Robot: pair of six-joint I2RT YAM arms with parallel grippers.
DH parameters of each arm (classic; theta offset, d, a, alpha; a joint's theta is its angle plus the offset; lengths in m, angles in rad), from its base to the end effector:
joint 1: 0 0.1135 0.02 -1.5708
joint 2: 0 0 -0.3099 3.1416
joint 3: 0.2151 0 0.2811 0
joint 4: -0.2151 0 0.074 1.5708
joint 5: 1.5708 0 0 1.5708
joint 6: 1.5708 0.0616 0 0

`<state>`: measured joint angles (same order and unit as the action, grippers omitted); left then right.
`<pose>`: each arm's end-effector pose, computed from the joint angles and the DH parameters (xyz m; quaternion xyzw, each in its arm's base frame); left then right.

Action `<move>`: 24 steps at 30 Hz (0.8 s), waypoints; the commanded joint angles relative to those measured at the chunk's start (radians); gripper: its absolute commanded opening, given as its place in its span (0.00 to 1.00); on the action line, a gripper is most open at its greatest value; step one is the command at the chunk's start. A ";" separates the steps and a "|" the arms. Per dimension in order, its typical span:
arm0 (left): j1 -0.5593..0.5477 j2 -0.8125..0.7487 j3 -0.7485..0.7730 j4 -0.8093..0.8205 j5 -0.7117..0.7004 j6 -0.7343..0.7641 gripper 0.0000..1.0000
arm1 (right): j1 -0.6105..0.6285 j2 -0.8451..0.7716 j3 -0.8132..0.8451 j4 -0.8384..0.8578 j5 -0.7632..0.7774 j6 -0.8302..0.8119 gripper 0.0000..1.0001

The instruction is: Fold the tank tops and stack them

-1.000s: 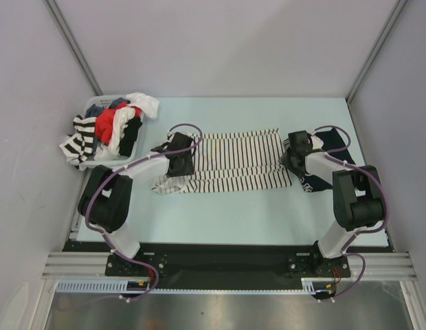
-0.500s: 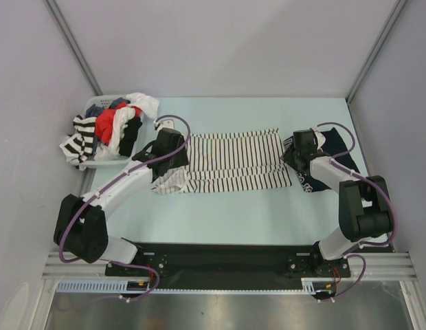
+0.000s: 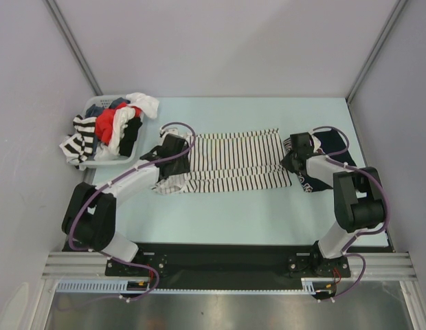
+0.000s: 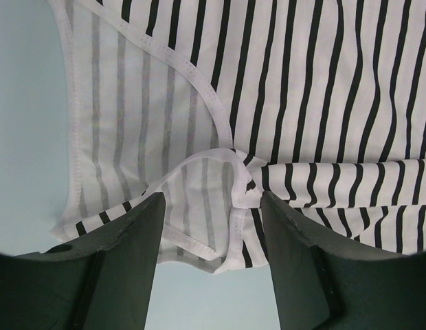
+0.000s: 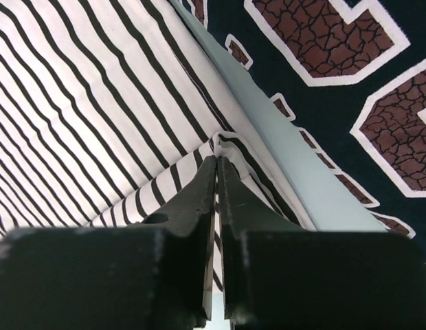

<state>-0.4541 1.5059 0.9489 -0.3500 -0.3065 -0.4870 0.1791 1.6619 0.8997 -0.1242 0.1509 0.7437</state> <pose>0.3195 -0.1353 0.2240 -0.0651 0.9334 -0.0174 0.3525 0.3692 0.0574 0.1714 0.2860 0.8951 0.0854 0.3312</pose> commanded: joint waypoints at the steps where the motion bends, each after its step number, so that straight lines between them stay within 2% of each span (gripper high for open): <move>1: -0.005 -0.003 0.028 0.034 0.004 0.022 0.64 | -0.001 -0.001 0.034 0.020 0.024 0.016 0.00; 13: -0.004 0.014 0.067 -0.009 -0.023 0.025 0.63 | 0.013 -0.097 -0.004 0.041 0.102 0.008 0.00; 20: -0.003 0.043 0.068 -0.017 -0.029 0.015 0.60 | 0.014 -0.062 0.016 0.048 0.131 0.006 0.02; 24: 0.000 -0.004 0.036 -0.004 -0.063 -0.002 0.59 | 0.014 -0.001 0.038 0.044 0.157 0.014 0.02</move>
<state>-0.4541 1.5440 0.9874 -0.3649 -0.3222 -0.4873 0.1928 1.6207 0.9043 -0.1043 0.2459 0.7513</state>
